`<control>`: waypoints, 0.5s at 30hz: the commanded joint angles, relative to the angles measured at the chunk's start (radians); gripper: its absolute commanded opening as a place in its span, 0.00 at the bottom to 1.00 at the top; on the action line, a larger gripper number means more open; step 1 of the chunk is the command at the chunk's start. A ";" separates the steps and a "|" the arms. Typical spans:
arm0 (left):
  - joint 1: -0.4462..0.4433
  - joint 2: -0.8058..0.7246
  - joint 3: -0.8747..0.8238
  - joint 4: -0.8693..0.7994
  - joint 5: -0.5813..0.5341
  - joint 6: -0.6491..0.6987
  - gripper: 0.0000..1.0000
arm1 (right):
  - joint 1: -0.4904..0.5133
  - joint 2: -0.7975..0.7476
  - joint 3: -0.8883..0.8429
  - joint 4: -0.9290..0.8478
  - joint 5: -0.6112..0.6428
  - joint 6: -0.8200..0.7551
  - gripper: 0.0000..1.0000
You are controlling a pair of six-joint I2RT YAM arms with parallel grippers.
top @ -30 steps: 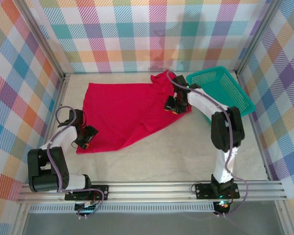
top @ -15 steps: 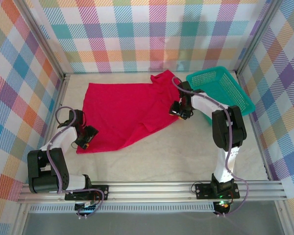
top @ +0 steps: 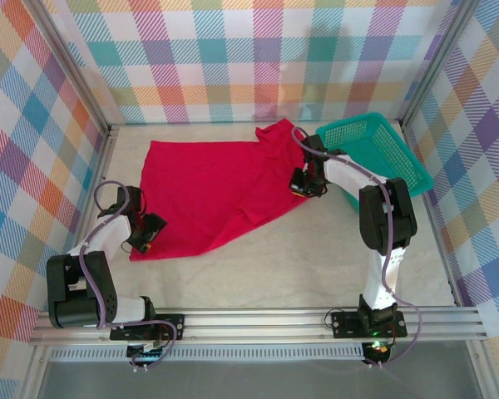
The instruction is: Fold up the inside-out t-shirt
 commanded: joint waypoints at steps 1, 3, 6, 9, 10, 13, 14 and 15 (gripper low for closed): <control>0.000 0.002 -0.013 0.005 0.006 -0.010 0.69 | -0.005 -0.029 0.001 -0.024 -0.001 -0.007 0.00; 0.000 -0.001 -0.007 -0.001 0.007 -0.011 0.68 | -0.005 -0.067 -0.010 -0.037 -0.001 -0.006 0.00; 0.000 -0.012 0.004 -0.015 0.005 -0.011 0.68 | -0.005 -0.173 -0.058 -0.065 0.011 -0.004 0.00; 0.000 -0.039 0.014 -0.034 0.000 -0.012 0.68 | -0.005 -0.332 -0.154 -0.100 0.031 0.011 0.00; 0.000 -0.049 0.017 -0.038 -0.004 -0.012 0.68 | -0.005 -0.391 -0.194 -0.110 0.034 0.023 0.00; 0.002 -0.081 0.016 -0.052 -0.032 -0.009 0.68 | -0.004 -0.624 -0.356 -0.148 0.029 0.076 0.00; 0.002 -0.086 0.018 -0.058 -0.038 -0.007 0.69 | -0.002 -0.715 -0.422 -0.165 0.024 0.102 0.00; 0.002 -0.088 0.019 -0.061 -0.035 -0.006 0.69 | 0.001 -0.813 -0.483 -0.188 0.021 0.132 0.00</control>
